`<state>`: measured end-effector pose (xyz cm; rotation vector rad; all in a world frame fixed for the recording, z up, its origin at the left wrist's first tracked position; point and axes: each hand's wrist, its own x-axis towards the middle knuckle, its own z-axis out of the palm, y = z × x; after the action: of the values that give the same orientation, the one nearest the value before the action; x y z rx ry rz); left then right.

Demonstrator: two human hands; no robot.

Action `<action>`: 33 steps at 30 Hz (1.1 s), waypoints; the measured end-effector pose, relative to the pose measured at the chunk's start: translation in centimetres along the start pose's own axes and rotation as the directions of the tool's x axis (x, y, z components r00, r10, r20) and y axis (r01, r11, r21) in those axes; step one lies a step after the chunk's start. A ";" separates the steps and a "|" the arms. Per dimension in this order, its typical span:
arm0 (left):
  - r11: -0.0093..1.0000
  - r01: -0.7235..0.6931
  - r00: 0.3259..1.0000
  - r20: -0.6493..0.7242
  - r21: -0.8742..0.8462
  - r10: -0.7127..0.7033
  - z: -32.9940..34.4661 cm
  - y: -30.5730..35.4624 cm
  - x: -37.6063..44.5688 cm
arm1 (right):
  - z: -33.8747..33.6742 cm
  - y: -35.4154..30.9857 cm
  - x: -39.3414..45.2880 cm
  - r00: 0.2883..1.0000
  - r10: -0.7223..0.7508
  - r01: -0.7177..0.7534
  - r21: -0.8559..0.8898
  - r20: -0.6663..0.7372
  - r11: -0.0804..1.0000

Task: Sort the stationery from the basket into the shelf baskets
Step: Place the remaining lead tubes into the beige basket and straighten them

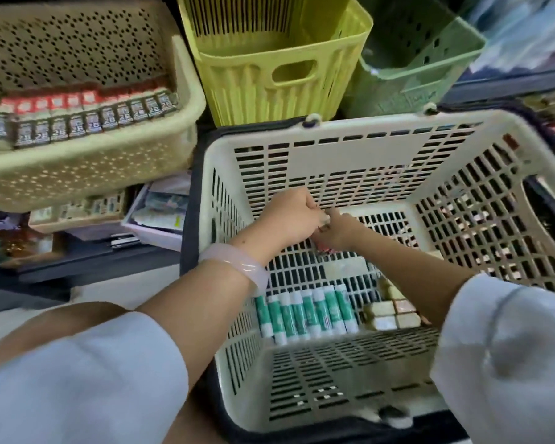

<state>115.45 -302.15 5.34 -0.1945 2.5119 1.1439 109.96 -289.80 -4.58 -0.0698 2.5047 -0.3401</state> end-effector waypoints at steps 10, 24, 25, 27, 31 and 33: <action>0.991 0.038 0.998 -0.048 -0.130 -0.045 0.1 -0.4 0.4 | 3.3 0.3 0.5 0.987 -0.061 0.006 -0.346 -0.150 0.938; -0.045 0.276 0.961 0.277 -0.960 -0.018 -2.2 1.0 -1.9 | -10.9 -7.5 -11.1 0.886 -0.453 0.464 0.168 -0.102 0.870; -0.070 0.250 0.967 0.252 -0.966 -0.020 -2.8 0.8 -2.3 | -11.6 -7.9 -11.7 0.874 -0.469 0.484 0.138 -0.124 0.864; -0.045 0.216 0.976 0.216 -0.975 -0.010 -4.2 0.6 -3.2 | -12.8 -8.8 -12.8 0.830 -0.520 0.539 0.052 -0.199 0.841; 0.035 0.167 0.984 0.169 -0.985 0.060 -7.5 -0.2 -5.5 | -14.2 -11.5 -14.0 0.767 -0.575 0.599 -0.001 -0.285 0.801; 0.056 0.093 0.991 0.098 -0.994 0.094 -9.4 -0.7 -6.5 | -14.4 -13.3 -14.3 0.759 -0.583 0.633 0.120 -0.291 0.765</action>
<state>119.04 -309.90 13.00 -0.4310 1.0176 2.6213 112.98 -297.56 18.25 -0.8291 2.5971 -0.9329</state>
